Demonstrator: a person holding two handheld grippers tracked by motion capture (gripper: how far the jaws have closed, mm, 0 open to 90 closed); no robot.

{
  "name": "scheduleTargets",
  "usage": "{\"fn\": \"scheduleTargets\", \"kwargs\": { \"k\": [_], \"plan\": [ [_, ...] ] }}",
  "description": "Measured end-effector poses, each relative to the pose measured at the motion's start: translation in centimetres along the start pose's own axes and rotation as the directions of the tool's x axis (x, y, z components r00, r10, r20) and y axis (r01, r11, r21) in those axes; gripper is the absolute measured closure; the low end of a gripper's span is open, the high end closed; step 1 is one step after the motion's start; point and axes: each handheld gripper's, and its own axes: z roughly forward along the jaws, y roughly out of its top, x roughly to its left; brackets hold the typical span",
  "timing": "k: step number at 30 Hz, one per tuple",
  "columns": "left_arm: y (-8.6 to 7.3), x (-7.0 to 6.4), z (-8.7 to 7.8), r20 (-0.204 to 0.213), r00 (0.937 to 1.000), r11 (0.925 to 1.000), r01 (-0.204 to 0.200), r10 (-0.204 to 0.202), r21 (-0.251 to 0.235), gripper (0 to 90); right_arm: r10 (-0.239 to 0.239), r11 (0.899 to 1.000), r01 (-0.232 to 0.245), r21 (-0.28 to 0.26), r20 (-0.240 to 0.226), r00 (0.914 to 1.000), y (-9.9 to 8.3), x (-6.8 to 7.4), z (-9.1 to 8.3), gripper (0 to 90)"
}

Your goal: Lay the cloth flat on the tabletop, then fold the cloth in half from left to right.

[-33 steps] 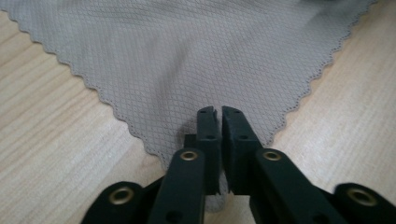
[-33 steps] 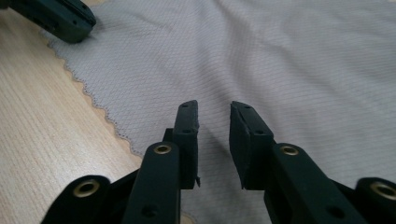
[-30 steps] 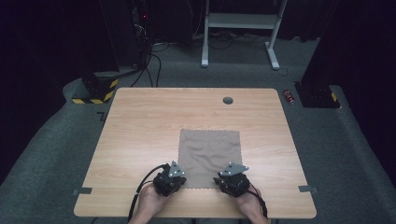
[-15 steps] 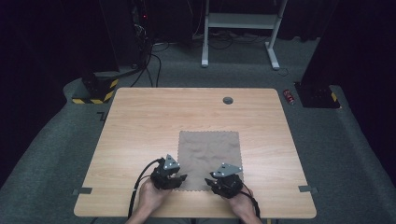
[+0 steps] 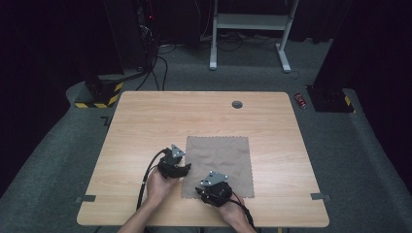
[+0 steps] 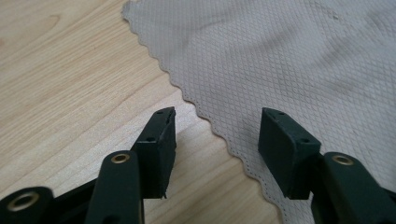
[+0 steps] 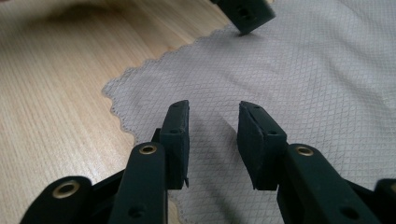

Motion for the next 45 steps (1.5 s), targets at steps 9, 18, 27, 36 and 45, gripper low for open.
{"fn": "scheduleTargets", "kwargs": {
  "k": [9, 18, 27, 36, 45],
  "plan": [
    [0.0, 1.1, 0.0, 0.026, 0.9979, 0.9983, 0.059, -0.059, -0.004, 44.7, 0.001, 1.000, -0.001, -0.005, -0.016, 0.9999, 0.2, 0.3, -0.2, 59.6],
    [1.3, 3.8, -0.6, 0.022, 0.9938, 0.9940, 0.109, -0.109, -0.008, 42.5, -0.010, 1.000, 0.009, -0.026, -0.050, 0.9987, 1.0, 1.2, 0.2, 58.5],
    [4.3, 6.0, 0.1, 0.010, 0.9889, 0.9885, 0.149, -0.148, -0.029, 43.2, -0.022, 0.998, 0.018, -0.058, -0.078, 0.9967, 1.4, 2.3, 0.4, 78.1],
    [6.2, 6.9, 2.6, 0.044, 0.9760, 0.9768, 0.214, -0.213, -0.011, 43.6, -0.040, 0.997, 0.032, -0.070, -0.113, 0.9928, 1.8, 3.4, 0.9, 75.2],
    [7.4, 7.3, 5.1, -0.008, 0.9832, 0.9820, 0.183, -0.183, 0.047, 43.9, -0.049, 0.998, 0.042, -0.057, -0.129, 0.9904, 1.7, 4.4, 1.5, 69.1]
  ]
}}
